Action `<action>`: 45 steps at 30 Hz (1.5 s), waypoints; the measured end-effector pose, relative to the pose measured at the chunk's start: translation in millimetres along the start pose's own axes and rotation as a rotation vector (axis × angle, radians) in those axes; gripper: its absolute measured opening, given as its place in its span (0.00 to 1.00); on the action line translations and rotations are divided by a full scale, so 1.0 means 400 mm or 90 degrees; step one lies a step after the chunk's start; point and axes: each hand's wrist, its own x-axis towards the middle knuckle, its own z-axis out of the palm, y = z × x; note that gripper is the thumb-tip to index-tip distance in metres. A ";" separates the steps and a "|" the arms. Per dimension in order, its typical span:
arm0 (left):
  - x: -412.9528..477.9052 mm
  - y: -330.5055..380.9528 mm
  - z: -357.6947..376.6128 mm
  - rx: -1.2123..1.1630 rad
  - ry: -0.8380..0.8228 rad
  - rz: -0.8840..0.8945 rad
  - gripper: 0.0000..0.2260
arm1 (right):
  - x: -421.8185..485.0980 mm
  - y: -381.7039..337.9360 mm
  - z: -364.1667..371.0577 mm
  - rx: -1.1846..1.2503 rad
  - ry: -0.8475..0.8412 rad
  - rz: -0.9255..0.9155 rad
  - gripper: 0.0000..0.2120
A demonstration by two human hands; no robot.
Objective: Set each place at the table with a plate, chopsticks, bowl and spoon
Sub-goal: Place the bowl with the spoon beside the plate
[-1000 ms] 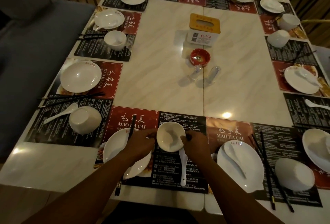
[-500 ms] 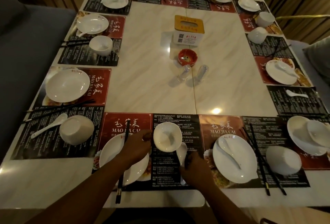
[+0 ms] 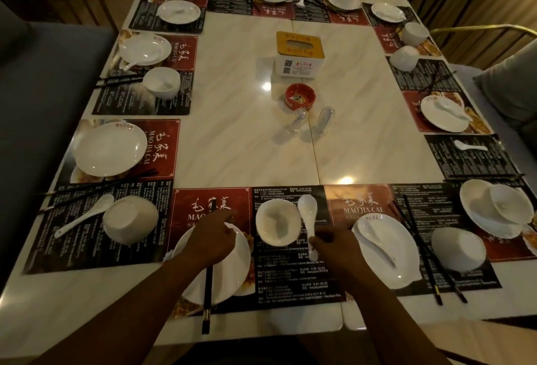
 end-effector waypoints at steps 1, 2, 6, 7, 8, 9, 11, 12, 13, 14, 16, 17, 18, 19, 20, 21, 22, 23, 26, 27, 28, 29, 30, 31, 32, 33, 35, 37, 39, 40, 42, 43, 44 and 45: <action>-0.003 -0.004 -0.001 0.018 0.001 0.016 0.19 | -0.008 -0.019 0.012 0.010 -0.022 -0.005 0.09; -0.006 -0.005 -0.003 0.027 0.001 0.025 0.19 | -0.015 -0.033 0.027 0.016 -0.032 -0.004 0.09; -0.012 0.002 -0.004 0.030 -0.010 0.039 0.19 | -0.014 -0.030 0.093 0.011 -0.014 0.012 0.10; -0.013 0.003 -0.003 0.029 -0.011 0.041 0.20 | -0.012 -0.022 0.106 0.009 -0.004 0.018 0.10; -0.015 0.003 -0.003 0.029 -0.010 0.042 0.20 | -0.009 -0.016 0.118 0.008 0.006 0.023 0.09; -0.016 0.002 -0.001 0.029 -0.009 0.043 0.20 | -0.005 -0.009 0.127 0.004 0.017 0.024 0.09; -0.019 0.002 0.000 0.031 -0.008 0.047 0.20 | -0.001 -0.002 0.139 -0.013 0.033 0.016 0.07; -0.020 0.003 0.001 0.034 -0.007 0.050 0.20 | 0.000 0.000 0.142 -0.021 0.039 0.012 0.07; -0.020 0.005 0.002 0.036 -0.007 0.053 0.20 | 0.001 0.002 0.144 -0.026 0.042 0.010 0.06; -0.021 0.009 0.001 0.038 -0.007 0.059 0.20 | 0.003 0.003 0.144 -0.026 0.044 0.009 0.05; -0.022 0.013 0.001 0.039 -0.007 0.071 0.20 | 0.005 0.005 0.144 -0.038 0.049 0.005 0.05; -0.023 0.014 0.001 0.037 -0.007 0.077 0.20 | 0.004 0.005 0.144 -0.047 0.051 0.002 0.06; -0.023 0.016 0.001 0.034 -0.006 0.084 0.20 | 0.002 0.005 0.143 -0.054 0.054 0.000 0.07; -0.024 0.019 0.002 0.030 -0.004 0.090 0.19 | 0.000 0.006 0.143 -0.057 0.056 -0.003 0.07; -0.026 0.024 0.002 0.028 0.000 0.096 0.18 | -0.001 0.006 0.141 -0.060 0.060 -0.006 0.08; -0.028 0.031 0.002 0.026 0.002 0.100 0.17 | -0.001 0.007 0.140 -0.062 0.062 -0.010 0.08; -0.029 0.038 0.003 0.024 0.006 0.106 0.16 | -0.001 0.009 0.138 -0.058 0.060 -0.011 0.08; -0.030 0.046 0.003 0.022 0.006 0.111 0.15 | 0.001 0.011 0.136 -0.049 0.054 -0.010 0.09; -0.031 0.065 0.003 0.018 0.007 0.125 0.13 | 0.010 0.015 0.125 -0.042 0.031 -0.005 0.09; -0.030 0.070 0.003 0.014 0.007 0.126 0.13 | 0.013 0.015 0.120 -0.056 0.032 -0.004 0.09; -0.029 0.072 0.004 0.010 0.006 0.127 0.14 | 0.018 0.016 0.114 -0.066 0.042 -0.005 0.08; -0.028 0.075 0.005 0.005 0.005 0.128 0.15 | 0.023 0.016 0.106 -0.077 0.059 -0.006 0.07; -0.027 0.077 0.006 0.004 0.000 0.129 0.15 | 0.027 0.013 0.098 -0.089 0.081 -0.011 0.06; -0.025 0.079 0.007 0.005 -0.007 0.132 0.15 | 0.033 0.010 0.090 -0.097 0.100 -0.021 0.06; -0.022 0.079 0.009 0.005 -0.017 0.135 0.15 | 0.038 0.007 0.083 -0.095 0.109 -0.031 0.07; -0.019 0.078 0.011 0.004 -0.026 0.136 0.16 | 0.046 0.006 0.078 -0.087 0.104 -0.037 0.08; -0.013 0.078 0.018 -0.001 -0.049 0.125 0.16 | 0.059 0.003 0.076 -0.071 0.074 -0.041 0.11; -0.007 0.076 0.025 -0.005 -0.065 0.116 0.17 | 0.073 0.007 0.080 -0.092 0.051 -0.045 0.11; -0.007 0.073 0.033 -0.003 -0.064 0.113 0.18 | 0.082 0.012 0.084 -0.101 0.049 -0.047 0.09; -0.007 0.070 0.037 -0.005 -0.058 0.110 0.18 | 0.083 0.013 0.084 -0.107 0.051 -0.050 0.09; -0.010 0.069 0.044 -0.019 -0.046 0.100 0.19 | 0.084 0.016 0.084 -0.134 0.061 -0.061 0.09; -0.012 0.071 0.045 -0.026 -0.040 0.100 0.19 | 0.083 0.016 0.083 -0.143 0.065 -0.067 0.10; -0.013 0.072 0.046 -0.033 -0.037 0.100 0.20 | 0.083 0.018 0.084 -0.147 0.066 -0.070 0.10; -0.013 0.073 0.046 -0.038 -0.036 0.101 0.20 | 0.081 0.017 0.084 -0.146 0.065 -0.071 0.10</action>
